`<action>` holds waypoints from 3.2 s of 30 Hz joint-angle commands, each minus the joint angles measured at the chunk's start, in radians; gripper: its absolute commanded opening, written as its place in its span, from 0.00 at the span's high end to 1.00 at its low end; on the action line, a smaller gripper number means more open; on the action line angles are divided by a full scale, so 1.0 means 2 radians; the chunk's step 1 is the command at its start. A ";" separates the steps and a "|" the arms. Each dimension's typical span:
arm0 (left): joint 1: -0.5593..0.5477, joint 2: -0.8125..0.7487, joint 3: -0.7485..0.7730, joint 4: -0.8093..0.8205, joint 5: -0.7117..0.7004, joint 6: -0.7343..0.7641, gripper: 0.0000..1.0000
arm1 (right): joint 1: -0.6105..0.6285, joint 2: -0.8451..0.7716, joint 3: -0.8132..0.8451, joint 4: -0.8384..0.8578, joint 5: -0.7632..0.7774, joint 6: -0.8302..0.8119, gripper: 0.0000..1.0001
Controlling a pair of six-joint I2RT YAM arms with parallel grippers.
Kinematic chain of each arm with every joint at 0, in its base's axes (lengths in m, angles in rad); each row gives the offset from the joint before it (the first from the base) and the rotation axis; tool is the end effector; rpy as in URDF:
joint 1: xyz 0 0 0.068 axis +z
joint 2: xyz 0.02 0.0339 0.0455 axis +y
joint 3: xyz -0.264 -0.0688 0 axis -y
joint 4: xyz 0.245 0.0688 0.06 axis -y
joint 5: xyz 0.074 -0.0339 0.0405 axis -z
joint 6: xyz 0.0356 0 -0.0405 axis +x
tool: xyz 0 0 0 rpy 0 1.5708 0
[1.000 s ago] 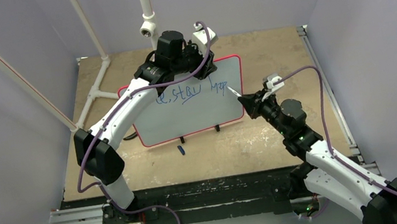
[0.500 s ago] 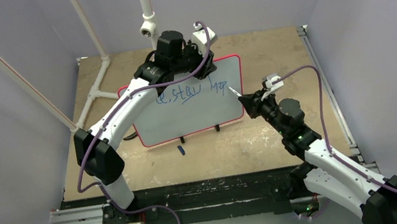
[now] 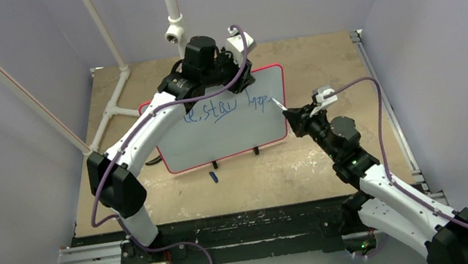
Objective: Write a sentence on the whiteboard
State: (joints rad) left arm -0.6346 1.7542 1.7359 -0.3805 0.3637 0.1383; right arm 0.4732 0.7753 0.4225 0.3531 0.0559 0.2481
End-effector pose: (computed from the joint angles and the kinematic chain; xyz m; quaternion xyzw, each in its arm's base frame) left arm 0.3251 -0.2551 0.3869 0.4015 0.7213 -0.2797 0.4902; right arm 0.1715 0.0856 0.2700 -0.0597 0.7045 0.2310 0.6684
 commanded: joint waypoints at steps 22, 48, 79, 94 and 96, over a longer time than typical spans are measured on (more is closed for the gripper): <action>0.006 -0.022 -0.006 -0.003 0.007 -0.012 0.59 | 0.001 0.027 0.020 -0.011 -0.011 0.002 1.00; 0.007 -0.022 -0.009 -0.002 0.008 -0.011 0.59 | 0.001 -0.051 0.013 0.003 0.025 0.002 1.00; 0.008 -0.023 -0.011 -0.001 0.011 -0.012 0.59 | 0.001 0.016 0.035 0.002 0.012 -0.008 1.00; 0.008 -0.026 -0.010 -0.001 0.012 -0.013 0.59 | 0.001 0.029 0.029 -0.066 0.022 0.031 1.00; 0.008 -0.026 -0.010 0.000 0.013 -0.013 0.59 | 0.001 0.028 0.029 -0.081 0.020 0.038 1.00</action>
State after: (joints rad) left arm -0.6220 1.7477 1.7229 -0.3676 0.3641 0.1318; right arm 0.4770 0.8215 0.4828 0.2607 0.0864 0.2855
